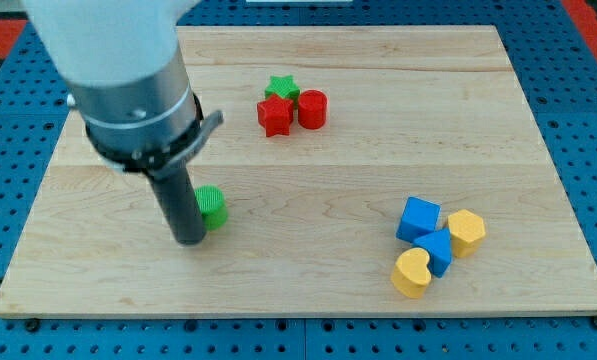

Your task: Move the green circle below the red star

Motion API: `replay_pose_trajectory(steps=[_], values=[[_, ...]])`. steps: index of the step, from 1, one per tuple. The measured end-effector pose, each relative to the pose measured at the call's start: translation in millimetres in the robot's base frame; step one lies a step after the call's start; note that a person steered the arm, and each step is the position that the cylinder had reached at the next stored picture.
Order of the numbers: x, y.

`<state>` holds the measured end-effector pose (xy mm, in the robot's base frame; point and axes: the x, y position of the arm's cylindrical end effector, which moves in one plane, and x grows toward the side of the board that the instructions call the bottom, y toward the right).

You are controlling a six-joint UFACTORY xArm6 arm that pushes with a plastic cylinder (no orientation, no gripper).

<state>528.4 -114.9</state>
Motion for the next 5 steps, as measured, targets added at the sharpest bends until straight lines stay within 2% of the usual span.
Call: replay_pose_trajectory(steps=[2,3,5], values=[[-48,7],[-62,40],[-105,54]])
